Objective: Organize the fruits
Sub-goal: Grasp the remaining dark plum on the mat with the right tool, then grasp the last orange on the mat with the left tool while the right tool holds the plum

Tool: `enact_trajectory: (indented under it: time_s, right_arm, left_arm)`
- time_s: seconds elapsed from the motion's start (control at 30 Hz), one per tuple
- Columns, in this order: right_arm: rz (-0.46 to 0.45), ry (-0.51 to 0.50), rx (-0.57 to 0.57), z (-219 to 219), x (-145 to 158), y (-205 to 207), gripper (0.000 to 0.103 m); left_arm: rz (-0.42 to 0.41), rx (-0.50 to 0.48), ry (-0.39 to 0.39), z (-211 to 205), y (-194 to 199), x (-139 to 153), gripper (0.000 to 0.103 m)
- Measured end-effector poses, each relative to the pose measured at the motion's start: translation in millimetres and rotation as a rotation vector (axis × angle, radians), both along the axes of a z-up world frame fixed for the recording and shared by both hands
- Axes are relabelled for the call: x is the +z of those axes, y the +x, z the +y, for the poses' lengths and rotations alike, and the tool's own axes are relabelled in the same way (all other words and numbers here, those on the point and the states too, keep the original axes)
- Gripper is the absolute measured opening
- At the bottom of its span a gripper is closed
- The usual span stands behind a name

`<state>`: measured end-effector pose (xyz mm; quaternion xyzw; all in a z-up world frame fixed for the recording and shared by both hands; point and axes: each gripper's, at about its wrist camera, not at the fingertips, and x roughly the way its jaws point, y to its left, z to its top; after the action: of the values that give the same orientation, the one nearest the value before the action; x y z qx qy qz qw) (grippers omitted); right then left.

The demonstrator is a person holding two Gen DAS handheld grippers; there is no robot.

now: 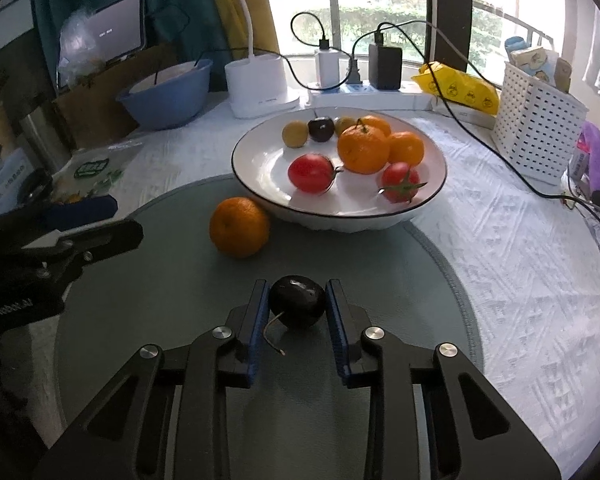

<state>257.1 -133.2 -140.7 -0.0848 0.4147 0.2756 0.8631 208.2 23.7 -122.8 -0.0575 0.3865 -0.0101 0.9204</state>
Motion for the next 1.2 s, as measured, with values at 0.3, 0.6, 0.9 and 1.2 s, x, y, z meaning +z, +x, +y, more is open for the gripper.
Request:
enact_trajectory:
  time_s: [0.3,0.6,0.9,1.2]
  right_arm:
    - [-0.006,0.036,-0.009,-21,6,6,0.03]
    - [-0.01,0.063,-0.028,-43,9,16,0.03]
    - [-0.002,0.083,-0.034,-56,8,25,0.03]
    - [-0.004,0.094,-0.031,-59,8,27,0.03]
  left_arm:
    - [0.007,-0.032,-0.01,-19,12,-2,0.056]
    - [0.049,-0.07,-0.001,-40,32,-11,0.056]
    - [0.068,-0.082,0.03,-53,47,-16,0.056]
    - [0.07,-0.118,0.045,-62,55,-23,0.045]
